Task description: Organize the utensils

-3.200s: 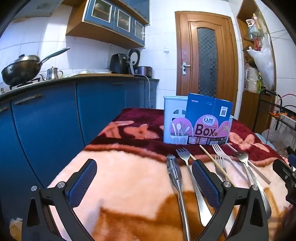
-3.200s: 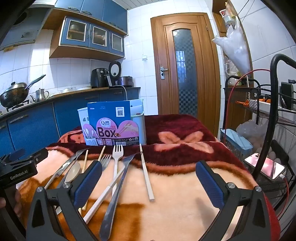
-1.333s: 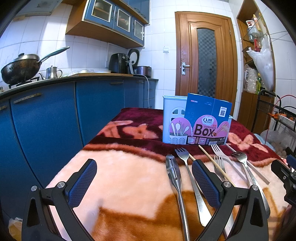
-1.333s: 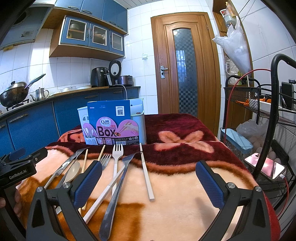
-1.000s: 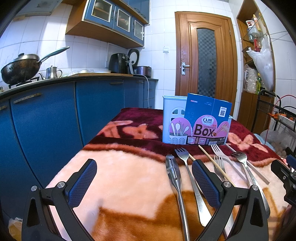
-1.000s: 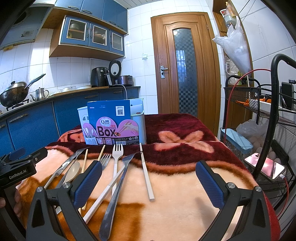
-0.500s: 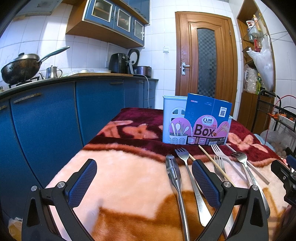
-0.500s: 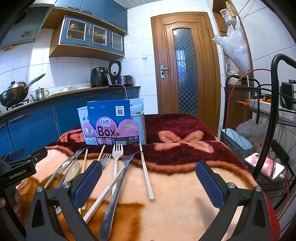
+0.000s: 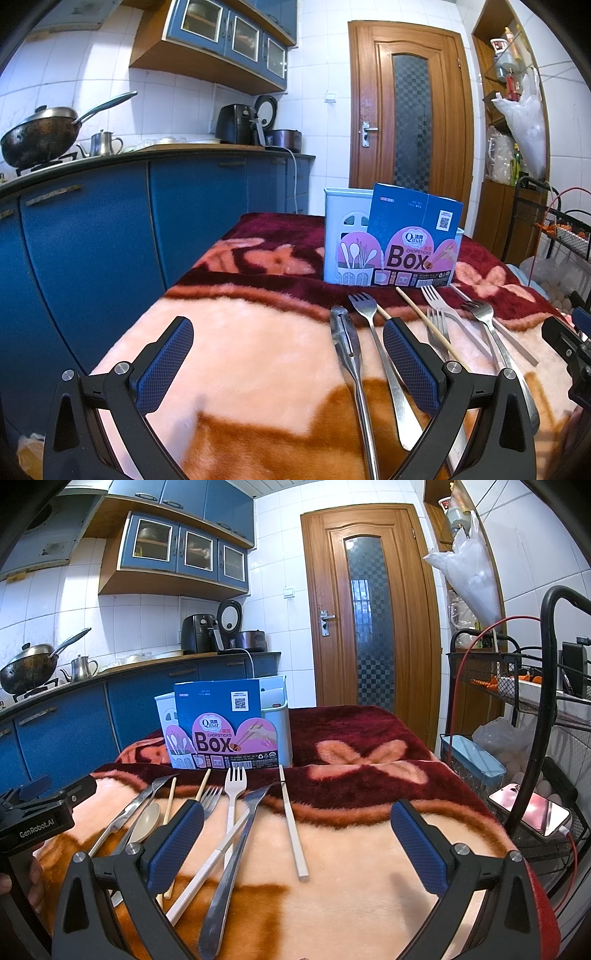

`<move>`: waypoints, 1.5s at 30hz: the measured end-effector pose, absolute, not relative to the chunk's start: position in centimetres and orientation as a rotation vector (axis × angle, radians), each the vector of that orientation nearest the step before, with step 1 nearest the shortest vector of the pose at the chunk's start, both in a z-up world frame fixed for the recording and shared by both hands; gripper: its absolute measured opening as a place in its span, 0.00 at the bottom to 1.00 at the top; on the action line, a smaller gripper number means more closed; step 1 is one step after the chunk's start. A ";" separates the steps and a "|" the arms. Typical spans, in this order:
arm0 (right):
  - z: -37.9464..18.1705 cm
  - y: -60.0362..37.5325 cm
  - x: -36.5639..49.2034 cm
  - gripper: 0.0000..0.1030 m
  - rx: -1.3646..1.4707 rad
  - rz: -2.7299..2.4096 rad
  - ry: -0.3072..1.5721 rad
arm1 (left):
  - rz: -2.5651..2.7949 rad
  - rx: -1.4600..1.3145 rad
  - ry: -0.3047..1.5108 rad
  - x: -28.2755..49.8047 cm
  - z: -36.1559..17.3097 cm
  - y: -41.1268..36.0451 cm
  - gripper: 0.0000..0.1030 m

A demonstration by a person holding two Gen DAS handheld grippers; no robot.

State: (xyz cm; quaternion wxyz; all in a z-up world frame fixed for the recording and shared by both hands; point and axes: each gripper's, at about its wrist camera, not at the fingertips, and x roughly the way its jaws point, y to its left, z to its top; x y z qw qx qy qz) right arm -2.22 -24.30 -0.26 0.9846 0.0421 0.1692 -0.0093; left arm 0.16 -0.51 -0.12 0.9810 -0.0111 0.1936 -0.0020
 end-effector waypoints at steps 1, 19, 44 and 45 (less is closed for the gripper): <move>-0.3 -24.3 -2.2 1.00 0.084 -0.019 0.341 | -0.004 -0.023 0.391 0.2 -0.1 -0.6 0.99; 0.8 -25.3 -0.3 1.00 0.118 0.075 0.552 | -0.049 -0.052 0.549 2.7 -0.6 -0.2 0.99; 0.1 -24.1 8.9 0.43 -0.137 0.133 1.097 | -0.224 0.077 1.078 9.3 -1.6 -3.1 0.61; 0.0 -24.0 9.3 0.39 -0.134 0.139 1.109 | -0.219 0.089 1.089 9.5 -1.6 -3.4 0.61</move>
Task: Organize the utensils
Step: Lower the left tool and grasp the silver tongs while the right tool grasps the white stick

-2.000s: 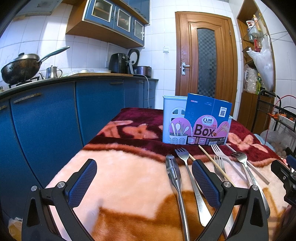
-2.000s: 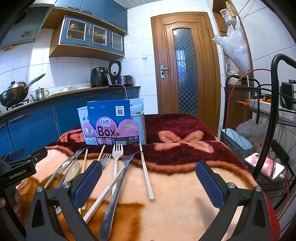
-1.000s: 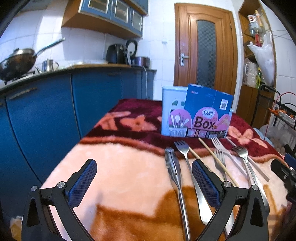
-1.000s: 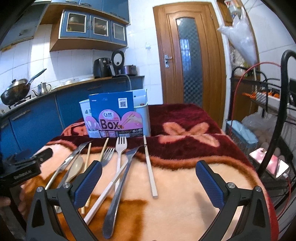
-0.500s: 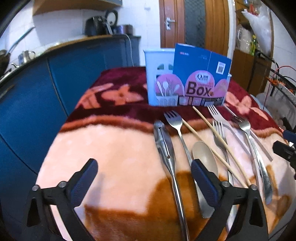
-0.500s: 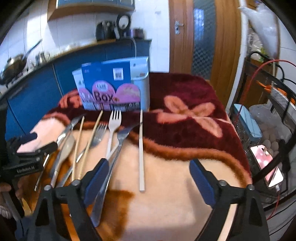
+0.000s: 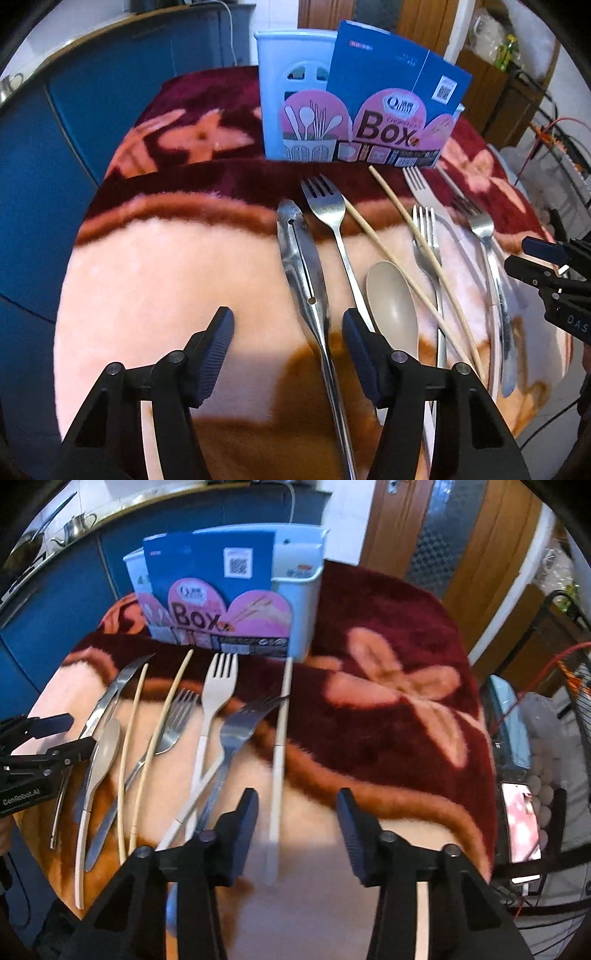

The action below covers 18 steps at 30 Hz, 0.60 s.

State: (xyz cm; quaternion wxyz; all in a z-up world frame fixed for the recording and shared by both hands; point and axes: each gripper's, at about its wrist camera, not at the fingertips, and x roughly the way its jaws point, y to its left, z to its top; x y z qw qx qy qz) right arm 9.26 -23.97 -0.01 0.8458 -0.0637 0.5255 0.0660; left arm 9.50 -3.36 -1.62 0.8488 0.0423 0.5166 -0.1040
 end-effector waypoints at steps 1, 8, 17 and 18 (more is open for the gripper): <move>-0.1 -23.9 9.7 0.36 -0.127 0.148 1.121 | -0.215 0.103 1.098 9.7 -1.6 -3.6 0.61; -0.6 -23.6 11.1 0.22 -0.109 0.161 1.167 | -0.261 0.114 1.154 10.1 -1.3 -4.0 0.51; -0.4 -25.1 7.6 0.08 -0.085 0.170 1.234 | -0.296 0.096 1.149 10.1 -1.1 -3.8 0.22; -0.3 -25.2 7.0 0.08 -0.088 0.175 1.244 | -0.299 0.095 1.148 10.0 -1.1 -3.8 0.21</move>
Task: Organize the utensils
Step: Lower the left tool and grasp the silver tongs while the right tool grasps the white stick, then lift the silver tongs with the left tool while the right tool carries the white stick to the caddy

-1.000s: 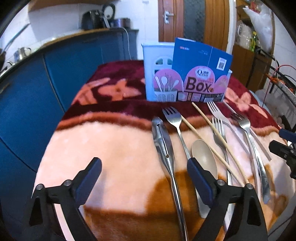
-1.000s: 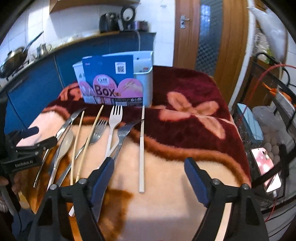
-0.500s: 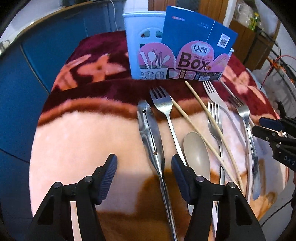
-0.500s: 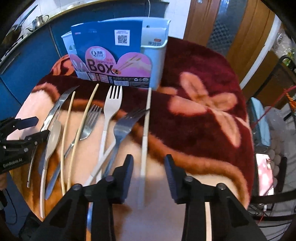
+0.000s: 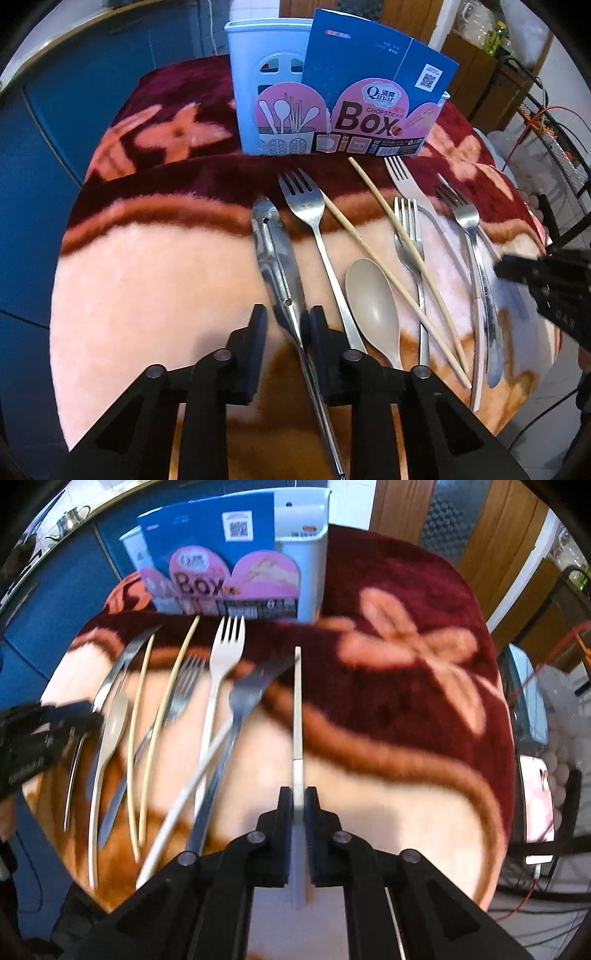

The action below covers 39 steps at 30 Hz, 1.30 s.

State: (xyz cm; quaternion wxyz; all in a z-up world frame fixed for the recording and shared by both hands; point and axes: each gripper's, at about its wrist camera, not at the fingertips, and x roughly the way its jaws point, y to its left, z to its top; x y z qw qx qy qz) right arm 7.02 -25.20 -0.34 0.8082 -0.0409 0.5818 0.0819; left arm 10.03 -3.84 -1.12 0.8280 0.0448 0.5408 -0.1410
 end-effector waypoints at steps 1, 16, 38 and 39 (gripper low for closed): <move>-0.3 -25.3 6.4 0.08 -0.093 0.181 1.254 | -0.301 0.093 1.149 10.0 -1.1 -3.8 0.20; -0.4 -24.7 11.8 0.15 -0.057 0.162 1.257 | -0.286 0.066 1.194 13.3 -1.3 -3.9 0.22; 2.0 -26.3 6.5 0.06 0.094 0.183 0.949 | -0.358 -0.059 0.822 7.3 2.2 -0.2 0.19; 2.5 -26.2 6.1 0.06 0.097 0.178 0.912 | -0.361 -0.069 0.794 6.9 2.6 0.0 0.19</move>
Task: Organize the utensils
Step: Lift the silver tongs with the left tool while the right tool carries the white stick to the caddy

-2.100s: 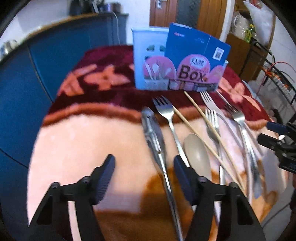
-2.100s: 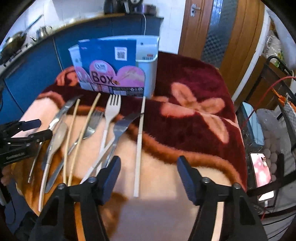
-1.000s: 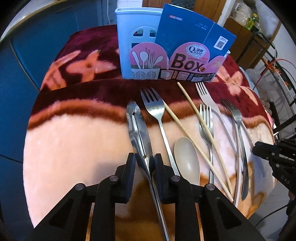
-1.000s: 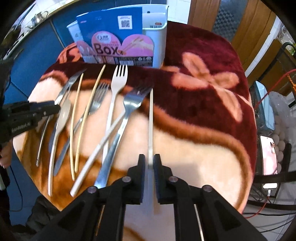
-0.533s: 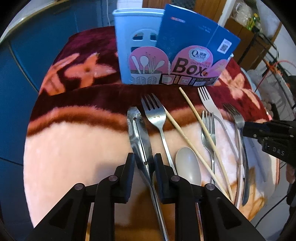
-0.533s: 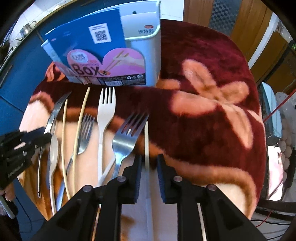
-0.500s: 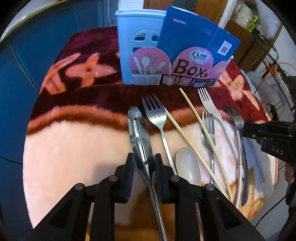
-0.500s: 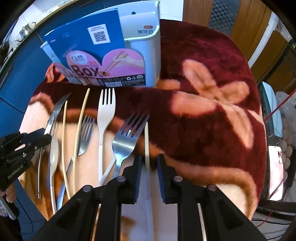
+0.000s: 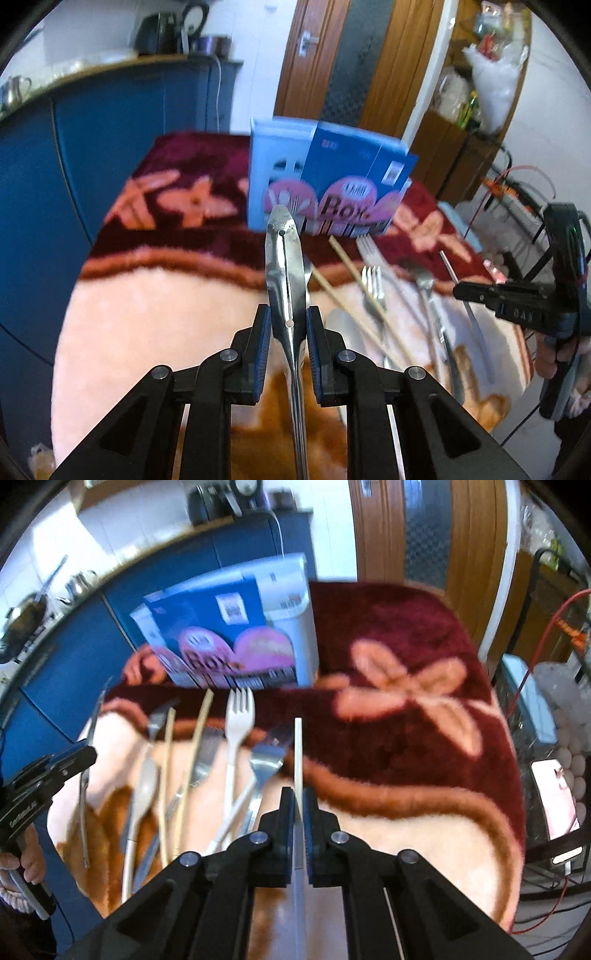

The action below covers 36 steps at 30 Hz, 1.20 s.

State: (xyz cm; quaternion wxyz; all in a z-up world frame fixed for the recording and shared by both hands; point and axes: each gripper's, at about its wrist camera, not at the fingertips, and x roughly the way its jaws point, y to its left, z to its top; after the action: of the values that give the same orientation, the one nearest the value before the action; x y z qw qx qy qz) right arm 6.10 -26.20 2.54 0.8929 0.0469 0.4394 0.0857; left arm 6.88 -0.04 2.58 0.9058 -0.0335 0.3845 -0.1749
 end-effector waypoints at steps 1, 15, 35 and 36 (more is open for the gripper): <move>3.1 -26.4 5.5 0.06 0.100 0.175 0.871 | -0.365 -0.083 0.765 6.6 3.0 0.1 0.19; 10.1 -24.5 5.1 0.06 0.112 0.171 0.474 | -0.354 -0.135 0.478 7.6 9.3 -0.9 0.19; 13.2 -26.7 16.8 0.06 0.237 0.202 0.247 | -0.182 -0.164 0.208 20.8 14.6 -3.1 0.19; 12.9 -26.5 17.4 0.06 0.231 0.203 0.237 | -0.174 -0.168 0.206 21.3 14.0 -3.2 0.19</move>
State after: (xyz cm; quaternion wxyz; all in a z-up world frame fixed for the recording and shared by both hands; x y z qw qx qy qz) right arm 17.38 -26.49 12.93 0.9812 0.1148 0.1179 0.1008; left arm 21.33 -3.22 14.05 0.9874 -0.0837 0.1024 -0.0865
